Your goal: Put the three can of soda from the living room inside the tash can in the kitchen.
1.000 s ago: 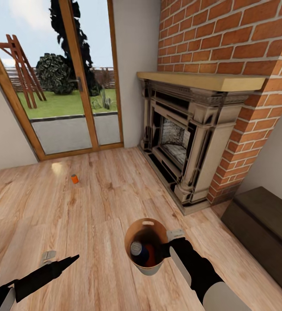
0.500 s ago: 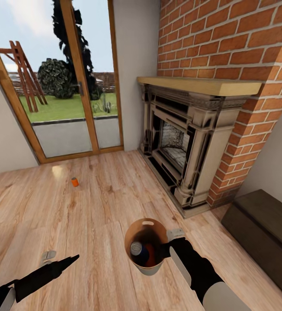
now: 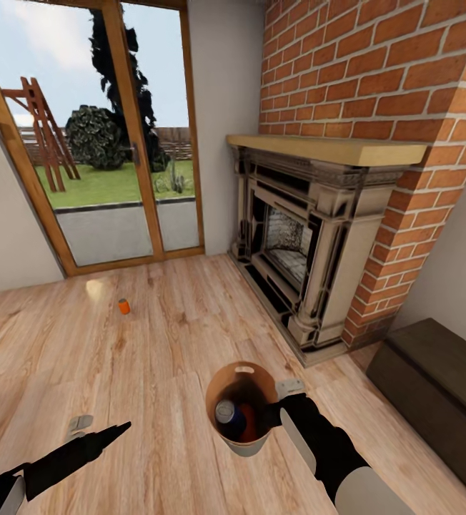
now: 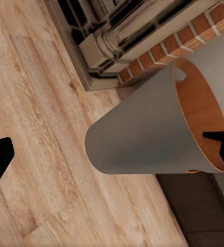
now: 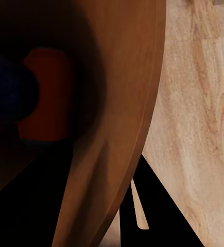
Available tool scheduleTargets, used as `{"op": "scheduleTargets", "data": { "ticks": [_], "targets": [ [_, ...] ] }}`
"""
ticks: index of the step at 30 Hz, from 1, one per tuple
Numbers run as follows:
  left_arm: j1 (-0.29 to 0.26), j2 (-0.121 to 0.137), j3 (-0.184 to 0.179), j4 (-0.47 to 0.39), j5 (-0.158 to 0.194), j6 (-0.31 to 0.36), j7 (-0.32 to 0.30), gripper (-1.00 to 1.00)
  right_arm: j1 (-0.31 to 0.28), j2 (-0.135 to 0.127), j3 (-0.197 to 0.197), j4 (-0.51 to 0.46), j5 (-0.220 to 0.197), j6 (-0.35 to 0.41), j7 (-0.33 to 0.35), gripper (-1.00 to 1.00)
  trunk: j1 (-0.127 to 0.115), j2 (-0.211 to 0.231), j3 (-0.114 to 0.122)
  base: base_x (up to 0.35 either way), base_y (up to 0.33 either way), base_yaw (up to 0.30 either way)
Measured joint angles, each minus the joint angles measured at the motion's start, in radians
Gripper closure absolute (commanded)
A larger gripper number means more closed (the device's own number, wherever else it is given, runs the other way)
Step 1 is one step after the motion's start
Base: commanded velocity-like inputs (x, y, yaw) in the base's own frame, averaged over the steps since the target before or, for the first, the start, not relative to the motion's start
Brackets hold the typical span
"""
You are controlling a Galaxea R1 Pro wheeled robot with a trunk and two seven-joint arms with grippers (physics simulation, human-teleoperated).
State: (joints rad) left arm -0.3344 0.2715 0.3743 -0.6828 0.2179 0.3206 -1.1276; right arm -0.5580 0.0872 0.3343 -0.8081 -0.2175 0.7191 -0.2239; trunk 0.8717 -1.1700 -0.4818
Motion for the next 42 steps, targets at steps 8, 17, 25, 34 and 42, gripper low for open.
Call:
{"op": "scheduleTargets", "data": {
  "ticks": [8,17,25,34,42],
  "targets": [
    [0.000,0.000,0.000,0.000,0.000,0.000,0.000,-1.00,0.000,0.000,0.001,0.000,0.000,0.000,0.000,1.00,0.000,0.000,0.009,0.000,0.000,0.000],
    [0.000,0.000,0.000,0.000,0.000,0.000,0.000,-1.00,0.000,0.000,0.001,0.000,0.001,0.000,0.000,1.00,0.000,0.000,0.013,0.000,0.000,0.000],
    [0.000,0.000,0.000,-0.001,0.000,0.000,0.000,-1.00,0.000,0.000,0.001,0.000,0.001,0.000,0.000,1.00,0.000,0.000,0.024,0.000,0.000,0.000],
    [0.000,0.000,0.000,0.000,0.000,0.000,0.000,-1.00,0.000,0.000,0.001,0.001,0.001,0.000,0.000,1.00,0.000,0.000,0.026,0.171,0.117,0.000],
    [0.000,0.000,0.000,0.000,0.000,0.000,0.000,-1.00,0.000,0.000,0.000,0.001,-0.005,-0.001,0.000,1.00,0.000,0.000,0.026,0.295,0.138,0.000]
  ]
}}
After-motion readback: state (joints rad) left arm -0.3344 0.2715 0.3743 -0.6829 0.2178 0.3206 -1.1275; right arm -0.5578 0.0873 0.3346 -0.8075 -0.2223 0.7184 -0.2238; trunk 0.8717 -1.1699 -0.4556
